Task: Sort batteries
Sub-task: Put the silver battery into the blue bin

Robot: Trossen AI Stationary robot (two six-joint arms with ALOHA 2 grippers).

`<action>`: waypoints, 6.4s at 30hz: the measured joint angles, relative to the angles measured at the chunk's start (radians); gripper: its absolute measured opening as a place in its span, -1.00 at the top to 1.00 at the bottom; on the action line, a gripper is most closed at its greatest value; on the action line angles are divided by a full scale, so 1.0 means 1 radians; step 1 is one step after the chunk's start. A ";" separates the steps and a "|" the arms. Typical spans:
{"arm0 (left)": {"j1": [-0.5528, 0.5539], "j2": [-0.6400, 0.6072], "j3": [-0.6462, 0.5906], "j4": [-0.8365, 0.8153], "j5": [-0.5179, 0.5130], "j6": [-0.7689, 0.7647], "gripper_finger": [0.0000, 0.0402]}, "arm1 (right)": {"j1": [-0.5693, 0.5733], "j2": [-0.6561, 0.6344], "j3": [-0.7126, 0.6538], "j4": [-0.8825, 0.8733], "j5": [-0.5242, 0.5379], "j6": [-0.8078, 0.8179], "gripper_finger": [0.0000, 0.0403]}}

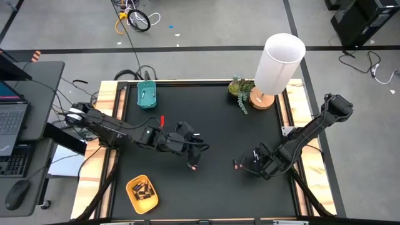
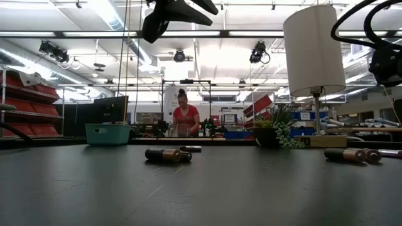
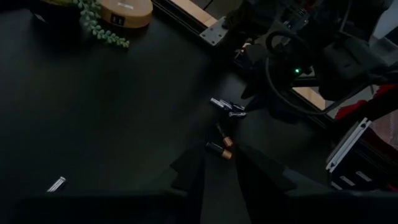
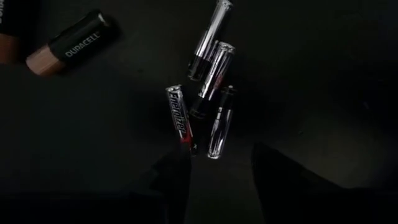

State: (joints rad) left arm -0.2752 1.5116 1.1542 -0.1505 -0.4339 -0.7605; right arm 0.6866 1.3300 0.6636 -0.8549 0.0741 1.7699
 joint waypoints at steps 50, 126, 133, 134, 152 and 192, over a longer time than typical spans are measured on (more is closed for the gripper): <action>0.020 0.002 0.001 0.009 0.167 0.126 0.48 | -0.059 -0.131 -0.094 0.003 -0.036 -0.210 0.99; 0.127 0.261 0.002 0.857 0.075 -0.080 0.82 | -0.329 -0.172 0.303 0.594 0.422 -0.896 0.91; 0.167 0.252 0.001 0.764 0.080 -0.080 0.82 | -0.329 -0.184 0.303 0.539 0.407 -0.870 0.54; 0.178 0.244 0.001 0.725 0.085 -0.080 0.82 | -0.329 -0.193 0.303 0.521 0.406 -0.856 0.49; 0.702 -0.032 0.000 -0.395 0.168 0.128 0.82 | -0.325 -0.363 0.304 0.177 0.452 -0.918 0.50; 1.402 -0.030 -0.240 -0.496 0.466 0.657 0.78 | -0.604 -0.215 0.304 0.191 0.381 -0.793 0.63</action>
State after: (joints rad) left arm 1.1263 1.4818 0.9146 -0.6467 0.0318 -0.1037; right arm 0.0830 1.1148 0.9672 -0.6635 0.4550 0.9765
